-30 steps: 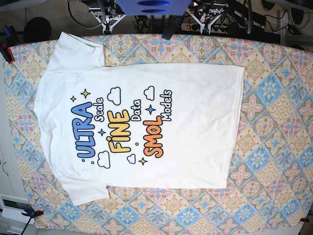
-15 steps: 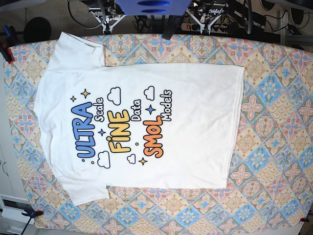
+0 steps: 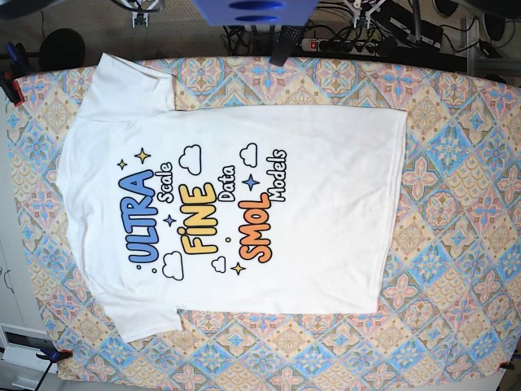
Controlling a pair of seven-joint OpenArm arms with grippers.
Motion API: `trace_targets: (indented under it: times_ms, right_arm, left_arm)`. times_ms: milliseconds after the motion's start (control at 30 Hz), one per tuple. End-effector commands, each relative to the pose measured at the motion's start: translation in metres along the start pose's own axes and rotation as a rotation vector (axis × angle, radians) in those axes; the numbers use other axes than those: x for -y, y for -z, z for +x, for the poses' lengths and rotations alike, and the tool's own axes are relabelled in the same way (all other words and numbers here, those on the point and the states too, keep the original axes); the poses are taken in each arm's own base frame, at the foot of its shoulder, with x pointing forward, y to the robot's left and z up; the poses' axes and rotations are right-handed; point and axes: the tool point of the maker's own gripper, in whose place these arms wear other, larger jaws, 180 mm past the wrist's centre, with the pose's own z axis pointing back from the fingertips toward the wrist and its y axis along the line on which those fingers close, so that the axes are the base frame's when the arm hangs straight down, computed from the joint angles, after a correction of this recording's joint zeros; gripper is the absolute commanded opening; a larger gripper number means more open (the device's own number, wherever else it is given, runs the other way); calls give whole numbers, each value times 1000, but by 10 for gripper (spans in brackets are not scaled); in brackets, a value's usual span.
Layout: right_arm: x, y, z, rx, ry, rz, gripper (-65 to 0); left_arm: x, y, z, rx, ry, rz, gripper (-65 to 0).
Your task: Fold the T-shirt properly
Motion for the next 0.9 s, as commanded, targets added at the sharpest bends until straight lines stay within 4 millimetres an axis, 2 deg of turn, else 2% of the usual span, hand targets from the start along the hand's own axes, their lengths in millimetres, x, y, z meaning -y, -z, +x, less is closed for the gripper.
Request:
trace_targets:
  times_ms: [0, 133, 300, 400, 467, 500, 600, 633, 867]
  right_arm:
    - [3, -3, -12, -4, -8, 3, -650]
    - [30, -15, -28, 10, -40, -35, -650]
    - [53, -32, -29, 64, -76, -64, -650]
    - [55, -44, -39, 81, -88, -64, -650]
    - [73, -56, -37, 112, -60, -102, -650]
    - [84, -62, -32, 135, -40, -130, -650]
    - [110, -83, -38, 161, -17, -188, -650]
    - [117, -91, -33, 186, -16, -204, -650]
    - [145, -133, -15, 283, -29, -273, -650]
  left_arm:
    - [-14, -3, -8, 7, 9, 23, -638]
    - [-42, -15, -11, 62, 41, 60, -638]
    - [-59, -34, -23, 103, 79, 79, -638]
    - [-69, -48, -27, 134, 108, 88, -638]
    - [-72, -59, -27, 163, 127, 87, -638]
    - [-73, -66, -25, 182, 138, 88, -638]
    - [-72, -85, -15, 246, 156, 78, -638]
    - [-73, -94, -11, 268, 153, 72, -638]
    - [-69, -140, 17, 395, 52, -2, -638]
